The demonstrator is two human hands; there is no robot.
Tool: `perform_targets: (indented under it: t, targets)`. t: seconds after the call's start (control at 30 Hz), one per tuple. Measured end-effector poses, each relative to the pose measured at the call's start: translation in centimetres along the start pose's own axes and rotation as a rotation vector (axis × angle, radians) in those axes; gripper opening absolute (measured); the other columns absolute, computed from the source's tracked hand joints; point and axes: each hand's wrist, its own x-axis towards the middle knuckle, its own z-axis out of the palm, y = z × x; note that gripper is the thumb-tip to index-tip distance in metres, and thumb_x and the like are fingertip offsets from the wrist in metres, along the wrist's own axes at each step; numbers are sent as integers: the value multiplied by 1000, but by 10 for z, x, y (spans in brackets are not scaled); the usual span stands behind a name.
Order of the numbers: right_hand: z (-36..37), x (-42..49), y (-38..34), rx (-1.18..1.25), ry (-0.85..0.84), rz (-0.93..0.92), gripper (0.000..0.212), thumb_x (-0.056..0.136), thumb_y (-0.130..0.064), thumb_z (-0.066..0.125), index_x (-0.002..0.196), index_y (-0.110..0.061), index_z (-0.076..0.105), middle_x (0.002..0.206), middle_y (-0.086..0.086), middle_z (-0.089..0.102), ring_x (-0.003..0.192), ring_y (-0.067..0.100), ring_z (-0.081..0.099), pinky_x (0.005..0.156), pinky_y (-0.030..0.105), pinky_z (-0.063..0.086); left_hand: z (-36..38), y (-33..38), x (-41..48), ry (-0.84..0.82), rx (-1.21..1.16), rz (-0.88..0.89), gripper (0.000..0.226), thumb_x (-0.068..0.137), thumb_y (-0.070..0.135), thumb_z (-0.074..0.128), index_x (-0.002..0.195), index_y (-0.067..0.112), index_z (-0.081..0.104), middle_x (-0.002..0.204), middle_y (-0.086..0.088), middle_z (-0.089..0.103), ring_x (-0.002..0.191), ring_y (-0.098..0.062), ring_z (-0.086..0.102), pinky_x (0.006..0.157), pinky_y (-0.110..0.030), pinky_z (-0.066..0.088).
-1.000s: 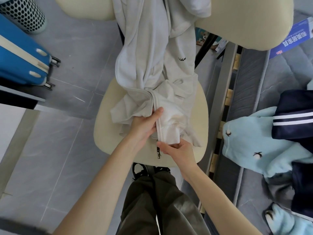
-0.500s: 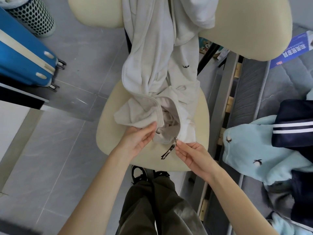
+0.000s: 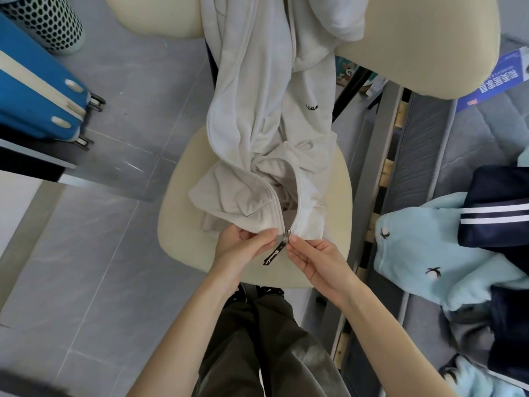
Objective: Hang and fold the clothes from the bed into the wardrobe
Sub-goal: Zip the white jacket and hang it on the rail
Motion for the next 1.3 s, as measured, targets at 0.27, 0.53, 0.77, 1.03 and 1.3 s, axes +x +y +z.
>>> perform_targets:
  t: [0.27,0.53,0.77,1.03,1.3]
  targets:
    - [1,0,-4,-37,39,36,22,73,-13,70,90,2,73,85,11,74,76,11,71,68,16,56,2,-1,-1,11,9,50,24,78,1,76,100,2,68,92,-11,74,91,-21,72,79,-26,57]
    - [1,0,-3,-44,78,42,17,71,-14,71,82,-2,77,85,12,74,76,11,72,66,16,56,-1,-2,-3,5,225,132,23,77,0,75,96,10,67,86,-3,75,84,-20,72,76,-27,58]
    - [1,0,1,-100,150,37,19,67,-19,75,79,-5,77,80,9,74,72,9,71,64,15,55,2,-11,0,9,420,164,24,82,5,70,103,7,59,76,0,65,70,0,62,69,-11,47]
    - [2,4,-5,-95,137,76,15,76,-15,71,82,-2,74,73,5,72,64,6,68,63,15,55,3,-21,5,-139,225,-41,14,88,32,67,88,19,72,70,11,66,75,-1,63,76,-18,53]
    - [4,4,-6,-69,143,102,11,85,-9,67,79,-4,74,74,5,73,67,7,70,63,16,55,-4,-23,6,0,281,16,18,83,36,72,90,20,74,81,9,70,79,-3,63,78,-22,51]
